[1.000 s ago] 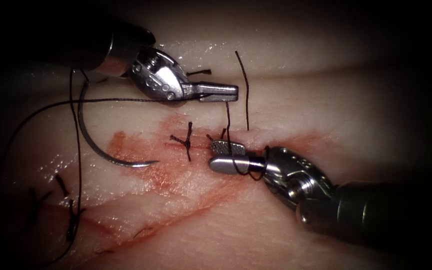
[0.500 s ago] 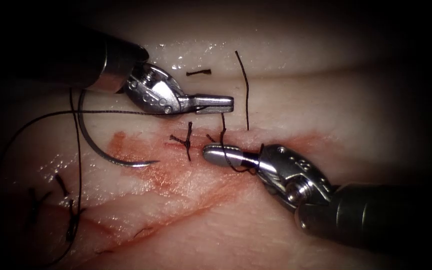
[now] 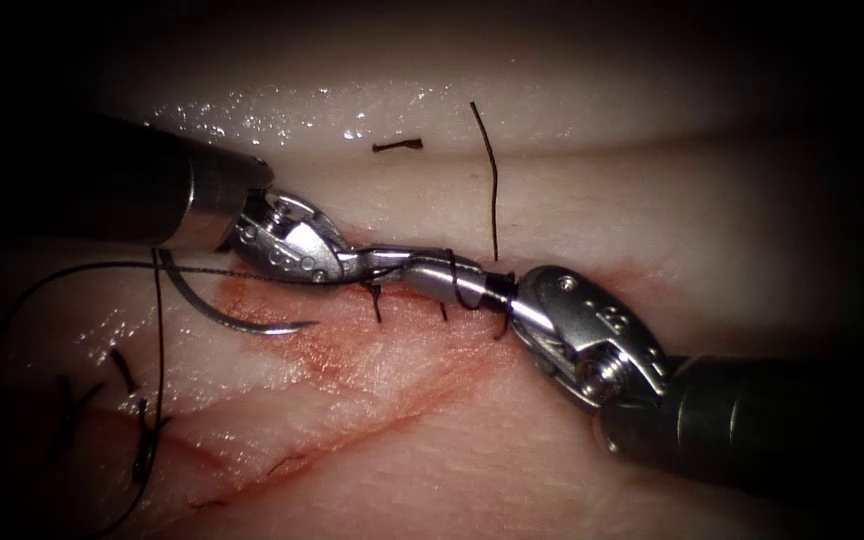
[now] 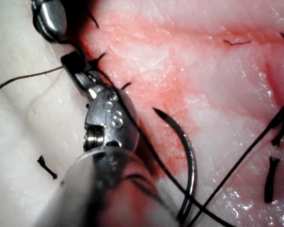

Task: Wound Closure

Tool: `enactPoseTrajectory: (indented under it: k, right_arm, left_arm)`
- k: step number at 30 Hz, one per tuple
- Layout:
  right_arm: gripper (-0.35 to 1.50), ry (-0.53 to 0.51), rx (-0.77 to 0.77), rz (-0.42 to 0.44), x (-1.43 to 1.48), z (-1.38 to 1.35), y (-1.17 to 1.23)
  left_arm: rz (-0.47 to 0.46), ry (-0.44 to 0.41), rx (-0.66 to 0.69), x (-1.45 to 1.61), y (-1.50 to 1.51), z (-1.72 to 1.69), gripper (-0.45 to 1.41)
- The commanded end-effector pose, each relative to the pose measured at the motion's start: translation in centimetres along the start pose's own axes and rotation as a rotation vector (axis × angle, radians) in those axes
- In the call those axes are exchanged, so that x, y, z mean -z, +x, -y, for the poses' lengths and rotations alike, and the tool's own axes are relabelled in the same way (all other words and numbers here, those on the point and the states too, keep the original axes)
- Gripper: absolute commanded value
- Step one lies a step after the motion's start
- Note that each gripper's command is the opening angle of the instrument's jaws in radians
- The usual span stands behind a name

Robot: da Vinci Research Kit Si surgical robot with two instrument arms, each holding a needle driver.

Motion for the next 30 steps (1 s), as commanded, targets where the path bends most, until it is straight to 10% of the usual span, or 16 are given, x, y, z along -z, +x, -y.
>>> enactPoseTrajectory:
  k: [1,5,7,9,30]
  right_arm:
    - [-0.35,0.001,0.007,-0.001,-0.1,-0.03,-0.02]
    - [-0.3,-0.006,0.016,-0.001,-0.14,-0.04,0.0]
    - [0.94,-0.014,-0.047,-0.004,-0.2,0.0,-0.03]
    - [1.16,-0.021,-0.123,-0.007,-0.24,0.01,-0.04]
    - [0.79,-0.173,-0.255,-0.039,0.13,-0.36,-0.1]
  left_arm:
    - [-0.01,0.016,0.004,-0.06,-0.01,-0.01,-0.45]
    - [-0.005,0.052,0.017,-0.07,0.13,-0.03,-0.45]
    - [0.003,0.069,0.021,-0.09,0.13,0.0,-0.45]
    - [0.011,0.081,0.023,-0.08,0.11,0.02,-0.45]
    - [0.186,0.298,0.04,-0.02,0.03,-0.01,-0.45]
